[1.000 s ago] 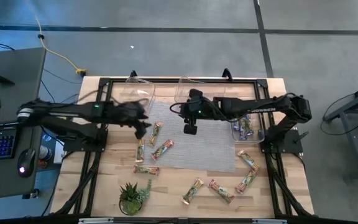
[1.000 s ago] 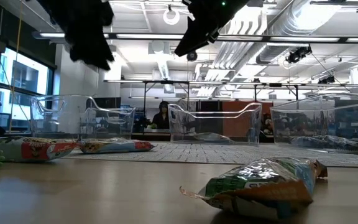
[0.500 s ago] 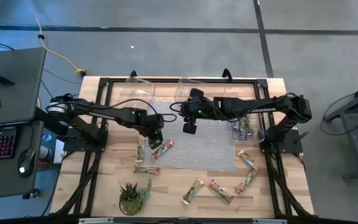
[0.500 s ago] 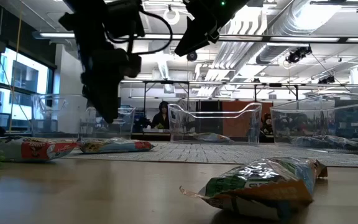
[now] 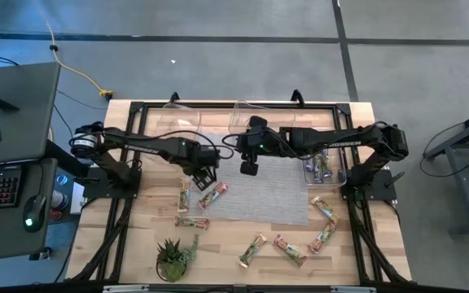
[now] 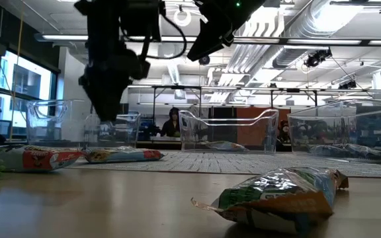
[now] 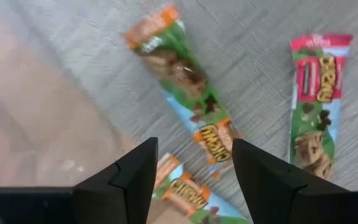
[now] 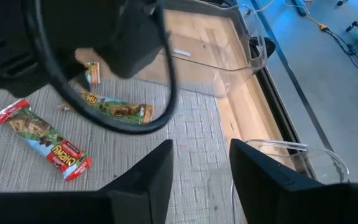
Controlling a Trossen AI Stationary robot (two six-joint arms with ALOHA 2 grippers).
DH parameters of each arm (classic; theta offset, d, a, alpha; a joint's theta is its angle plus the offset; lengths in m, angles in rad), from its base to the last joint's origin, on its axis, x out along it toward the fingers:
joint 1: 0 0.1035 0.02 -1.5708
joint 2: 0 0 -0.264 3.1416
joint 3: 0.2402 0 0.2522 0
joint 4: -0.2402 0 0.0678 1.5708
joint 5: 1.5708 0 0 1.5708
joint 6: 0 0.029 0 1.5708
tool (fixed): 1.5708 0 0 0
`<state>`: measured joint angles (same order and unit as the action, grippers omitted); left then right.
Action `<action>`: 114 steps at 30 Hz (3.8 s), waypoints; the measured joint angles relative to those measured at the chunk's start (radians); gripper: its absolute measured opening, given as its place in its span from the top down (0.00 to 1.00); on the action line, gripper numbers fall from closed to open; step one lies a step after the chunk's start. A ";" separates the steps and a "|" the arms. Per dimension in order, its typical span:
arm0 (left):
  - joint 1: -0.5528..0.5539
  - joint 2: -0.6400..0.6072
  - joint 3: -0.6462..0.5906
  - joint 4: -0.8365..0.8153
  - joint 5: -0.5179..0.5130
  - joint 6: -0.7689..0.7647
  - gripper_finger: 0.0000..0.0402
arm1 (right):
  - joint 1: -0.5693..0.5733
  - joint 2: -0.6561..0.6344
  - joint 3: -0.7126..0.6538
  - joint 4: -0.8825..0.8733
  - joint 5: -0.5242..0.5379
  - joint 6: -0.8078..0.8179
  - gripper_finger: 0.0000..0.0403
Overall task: Pick and place Granola Bars by type
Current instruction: Put the yellow granola bar into the middle transparent bin
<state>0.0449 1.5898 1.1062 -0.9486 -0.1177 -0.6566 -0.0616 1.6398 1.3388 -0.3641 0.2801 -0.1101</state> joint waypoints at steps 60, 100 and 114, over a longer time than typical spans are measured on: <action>-0.050 0.179 -0.008 0.158 -0.057 0.458 0.74 | -0.004 0.000 0.000 -0.154 -0.003 0.106 0.65; -0.059 0.182 0.127 0.082 -0.015 0.577 0.92 | -0.004 0.000 0.000 -0.156 -0.003 0.111 0.65; -0.058 0.317 0.130 0.118 -0.027 0.574 0.41 | -0.003 0.000 0.000 -0.176 -0.003 0.111 0.65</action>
<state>-0.0133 1.9064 1.2359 -0.8304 -0.1451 -0.0824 -0.0650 1.6402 1.3384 -0.5400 0.2775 0.0010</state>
